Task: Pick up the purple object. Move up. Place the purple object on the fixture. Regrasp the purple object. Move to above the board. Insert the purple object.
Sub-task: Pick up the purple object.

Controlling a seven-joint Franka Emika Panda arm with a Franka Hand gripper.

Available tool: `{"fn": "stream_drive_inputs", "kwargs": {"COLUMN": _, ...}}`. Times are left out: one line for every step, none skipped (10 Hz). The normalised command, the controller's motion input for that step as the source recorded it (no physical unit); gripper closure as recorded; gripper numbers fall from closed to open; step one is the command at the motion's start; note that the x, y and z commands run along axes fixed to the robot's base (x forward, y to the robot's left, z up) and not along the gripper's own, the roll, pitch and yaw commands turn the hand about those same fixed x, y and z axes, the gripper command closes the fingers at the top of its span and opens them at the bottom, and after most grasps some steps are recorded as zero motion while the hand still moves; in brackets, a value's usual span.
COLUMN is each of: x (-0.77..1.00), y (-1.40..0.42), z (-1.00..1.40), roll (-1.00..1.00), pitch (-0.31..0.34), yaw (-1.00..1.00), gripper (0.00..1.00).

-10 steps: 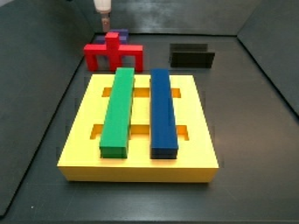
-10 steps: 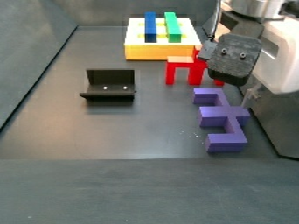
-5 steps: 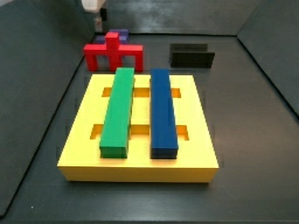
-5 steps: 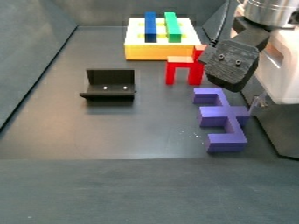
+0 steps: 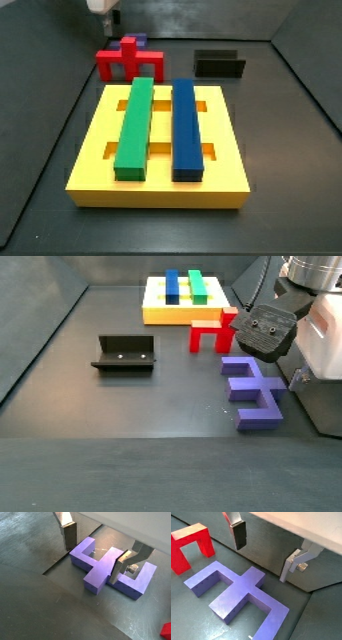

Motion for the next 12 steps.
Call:
{"fn": "stream_drive_inputs", "kwargs": {"x": 0.0, "y": -0.03, "z": -0.23, "roll": 0.04, "pitch": 0.043, "yaw": 0.0, "gripper": 0.0}}
{"fn": "stream_drive_inputs", "kwargs": {"x": 0.0, "y": 0.0, "z": -0.22, "roll": 0.05, "pitch": 0.041, "yaw": 0.02, "gripper": 0.0}}
{"fn": "stream_drive_inputs", "kwargs": {"x": 0.0, "y": -0.05, "z": -0.23, "roll": 0.09, "pitch": 0.051, "yaw": 0.13, "gripper": 0.0}}
{"fn": "stream_drive_inputs", "kwargs": {"x": 0.0, "y": -0.06, "z": -0.23, "roll": 0.11, "pitch": 0.04, "yaw": 0.18, "gripper": 0.0}}
{"fn": "stream_drive_inputs", "kwargs": {"x": 0.0, "y": -0.07, "z": -0.24, "roll": 0.12, "pitch": 0.043, "yaw": 0.23, "gripper": 0.0}}
{"fn": "stream_drive_inputs", "kwargs": {"x": 0.01, "y": -0.06, "z": -0.24, "roll": 0.12, "pitch": 0.049, "yaw": 0.24, "gripper": 0.0}}
{"fn": "stream_drive_inputs", "kwargs": {"x": 0.0, "y": -0.05, "z": -0.22, "roll": 0.11, "pitch": 0.047, "yaw": 0.24, "gripper": 0.0}}
{"fn": "stream_drive_inputs", "kwargs": {"x": 0.0, "y": -0.05, "z": -0.19, "roll": 0.09, "pitch": 0.036, "yaw": 0.23, "gripper": 0.0}}
{"fn": "stream_drive_inputs", "kwargs": {"x": 0.0, "y": -0.01, "z": -0.14, "roll": 0.04, "pitch": 0.01, "yaw": 0.17, "gripper": 0.0}}
{"fn": "stream_drive_inputs", "kwargs": {"x": 0.0, "y": 0.0, "z": -0.11, "roll": 0.0, "pitch": 0.0, "yaw": 0.11, "gripper": 0.0}}
{"fn": "stream_drive_inputs", "kwargs": {"x": 0.0, "y": 0.0, "z": -0.08, "roll": 0.0, "pitch": 0.0, "yaw": 0.07, "gripper": 0.0}}
{"fn": "stream_drive_inputs", "kwargs": {"x": 0.0, "y": 0.0, "z": -0.06, "roll": 0.0, "pitch": 0.0, "yaw": 0.06, "gripper": 0.0}}
